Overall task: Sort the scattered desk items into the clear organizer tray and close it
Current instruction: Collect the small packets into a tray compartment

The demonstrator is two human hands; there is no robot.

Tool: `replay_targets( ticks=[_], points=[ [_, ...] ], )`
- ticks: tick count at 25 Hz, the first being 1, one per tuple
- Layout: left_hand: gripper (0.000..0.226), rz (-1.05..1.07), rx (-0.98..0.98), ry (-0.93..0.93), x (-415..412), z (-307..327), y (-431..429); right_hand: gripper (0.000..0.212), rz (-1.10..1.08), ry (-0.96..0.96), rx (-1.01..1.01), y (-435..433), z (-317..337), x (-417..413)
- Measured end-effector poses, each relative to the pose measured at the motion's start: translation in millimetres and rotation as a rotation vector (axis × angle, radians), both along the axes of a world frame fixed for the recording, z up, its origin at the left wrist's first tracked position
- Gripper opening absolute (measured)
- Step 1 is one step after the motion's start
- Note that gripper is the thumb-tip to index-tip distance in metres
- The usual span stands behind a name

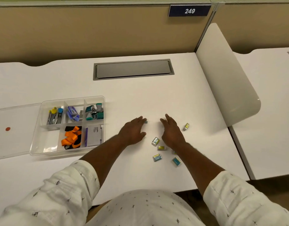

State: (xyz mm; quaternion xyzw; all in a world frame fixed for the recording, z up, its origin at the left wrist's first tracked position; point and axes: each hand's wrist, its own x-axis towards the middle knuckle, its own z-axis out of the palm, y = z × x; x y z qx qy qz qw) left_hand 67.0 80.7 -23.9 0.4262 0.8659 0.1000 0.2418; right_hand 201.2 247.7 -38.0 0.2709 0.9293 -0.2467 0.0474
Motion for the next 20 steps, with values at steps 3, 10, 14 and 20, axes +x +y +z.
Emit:
replay_targets(
  ticks=[3,10,14,20],
  points=[
    [0.067,-0.013,-0.029,0.019,-2,-3,16,0.068,-0.002,-0.021,-0.041,13,-6,-4],
    [0.068,-0.235,-0.047,0.132,1,-4,29,0.045,0.0,0.011,-0.048,14,-14,3],
    [0.061,-0.284,-0.109,0.196,2,-1,37,0.038,-0.034,0.004,-0.052,10,-10,5],
    [0.039,-0.191,-0.079,0.187,5,0,33,0.033,-0.05,0.001,-0.041,4,-4,7]
  ],
)
